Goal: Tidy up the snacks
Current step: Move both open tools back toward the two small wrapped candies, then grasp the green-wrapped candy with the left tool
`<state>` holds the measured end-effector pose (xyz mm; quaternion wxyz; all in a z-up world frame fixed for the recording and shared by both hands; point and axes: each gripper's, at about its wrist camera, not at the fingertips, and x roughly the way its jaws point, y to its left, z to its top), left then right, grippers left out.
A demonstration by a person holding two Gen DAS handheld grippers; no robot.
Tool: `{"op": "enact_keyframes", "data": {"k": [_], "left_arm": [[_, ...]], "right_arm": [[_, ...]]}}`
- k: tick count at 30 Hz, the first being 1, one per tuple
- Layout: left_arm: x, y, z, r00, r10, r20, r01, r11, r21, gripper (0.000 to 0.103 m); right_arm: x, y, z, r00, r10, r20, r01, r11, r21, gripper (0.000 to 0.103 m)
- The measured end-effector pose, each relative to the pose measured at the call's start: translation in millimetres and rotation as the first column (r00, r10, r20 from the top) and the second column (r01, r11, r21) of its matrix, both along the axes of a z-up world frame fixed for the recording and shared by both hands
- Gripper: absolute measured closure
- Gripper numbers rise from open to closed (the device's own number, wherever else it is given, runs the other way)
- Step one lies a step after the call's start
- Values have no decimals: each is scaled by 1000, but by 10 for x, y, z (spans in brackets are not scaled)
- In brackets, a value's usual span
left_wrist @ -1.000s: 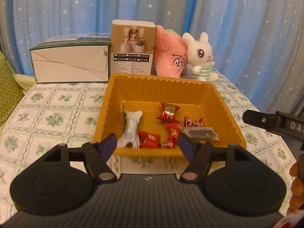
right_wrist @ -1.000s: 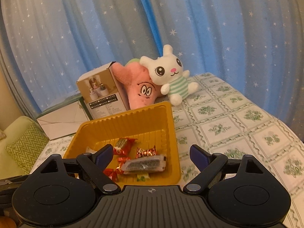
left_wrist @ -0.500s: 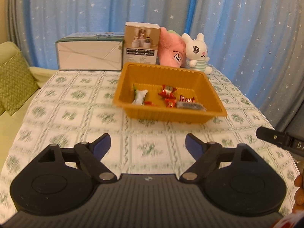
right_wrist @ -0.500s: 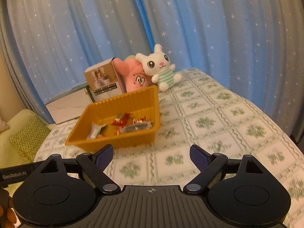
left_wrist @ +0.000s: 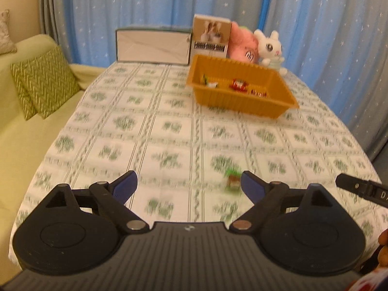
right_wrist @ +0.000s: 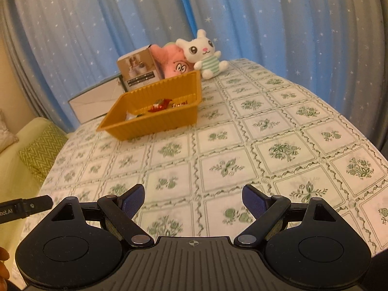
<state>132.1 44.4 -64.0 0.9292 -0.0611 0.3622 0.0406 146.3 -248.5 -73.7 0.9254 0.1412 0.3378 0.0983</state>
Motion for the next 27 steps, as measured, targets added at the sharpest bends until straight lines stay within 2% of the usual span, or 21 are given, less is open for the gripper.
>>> {"op": "enact_keyframes", "data": {"k": [7,13,17,22,25,27], "left_arm": [[-123,-47,-216,999,-39,-32,39,999,-10,15],[-14,-67,-317,997,-64,-48,63,998,-29,29],[95,-108,-408,993,-99,-68,97,995,-38,42],[254,-184,-509,986,-152,-67,150,988,-35,47],[376,-219,-558,983,-172,-66,170,985,-38,52],[470,-244,-580,981,-186,-60,184,982,-35,59]], "right_arm": [[-124,195,-50,997,70,14,-69,996,-62,16],[-101,216,-125,997,72,-7,-73,994,-77,16],[-65,241,-179,997,75,-20,-76,993,-90,16],[-8,224,-247,997,56,-44,-60,994,-93,16],[35,199,-281,997,43,-56,-48,995,-87,16],[68,186,-302,997,35,-62,-40,996,-83,16]]}}
